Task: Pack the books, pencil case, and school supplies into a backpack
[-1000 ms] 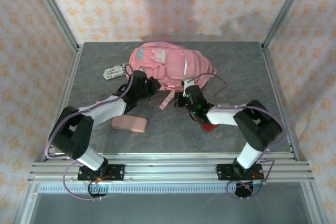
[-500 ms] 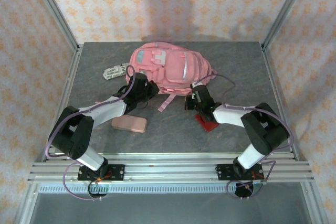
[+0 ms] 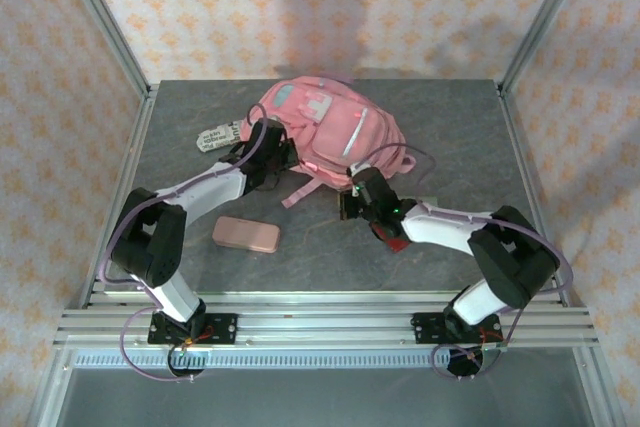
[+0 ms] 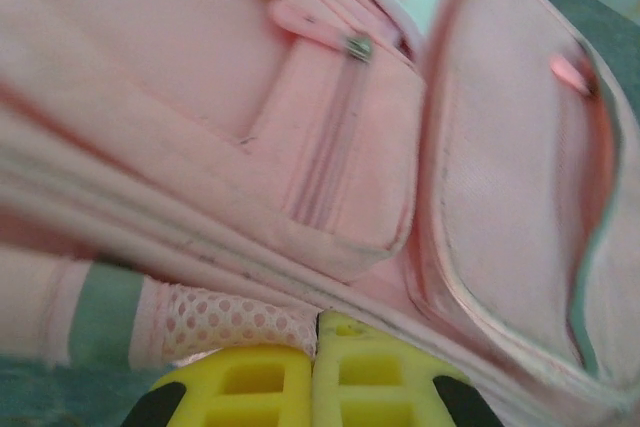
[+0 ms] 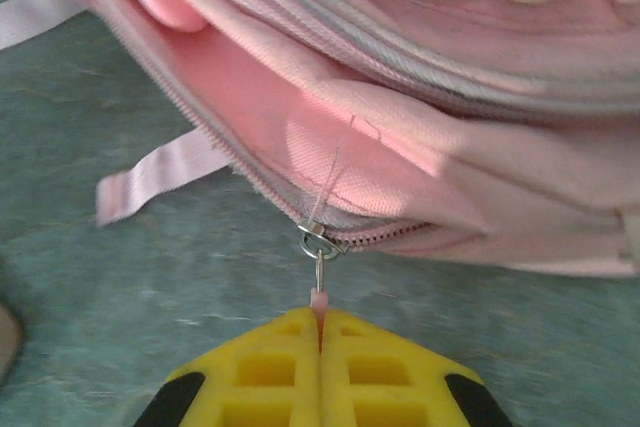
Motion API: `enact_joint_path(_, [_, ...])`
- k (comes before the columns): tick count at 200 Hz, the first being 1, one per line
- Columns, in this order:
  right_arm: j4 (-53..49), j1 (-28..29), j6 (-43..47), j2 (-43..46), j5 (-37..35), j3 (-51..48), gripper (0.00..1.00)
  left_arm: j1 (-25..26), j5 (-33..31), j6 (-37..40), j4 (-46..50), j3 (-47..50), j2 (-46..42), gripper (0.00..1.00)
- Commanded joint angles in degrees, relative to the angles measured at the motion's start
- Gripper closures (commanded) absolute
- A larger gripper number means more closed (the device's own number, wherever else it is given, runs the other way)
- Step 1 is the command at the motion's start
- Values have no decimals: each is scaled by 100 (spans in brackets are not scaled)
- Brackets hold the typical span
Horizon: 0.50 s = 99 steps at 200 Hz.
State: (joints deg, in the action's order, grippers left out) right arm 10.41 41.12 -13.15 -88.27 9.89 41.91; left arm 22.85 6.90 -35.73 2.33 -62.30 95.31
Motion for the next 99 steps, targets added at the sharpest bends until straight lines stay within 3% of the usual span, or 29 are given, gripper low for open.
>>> enact_joint_path(1, [41,234,-354,-325,479,223,100,-236,-625,417,-235,-355,-77,100])
enact_joint_path(17, [272,262,-544,-531,681,291,100,-230,-513,312,-191,-216,-184,70])
enact_joint_path(27, [454,273,-631,-620,804,291,100,-213,-316,77,-289,33,-294,59])
enact_joint_path(48, [545,290,-700,-816,900,375,100,-51,29,-413,-674,734,-580,50])
enact_joint_path(99, [611,291,-736,-877,936,384,100,634,155,-1291,-1618,1827,-585,43])
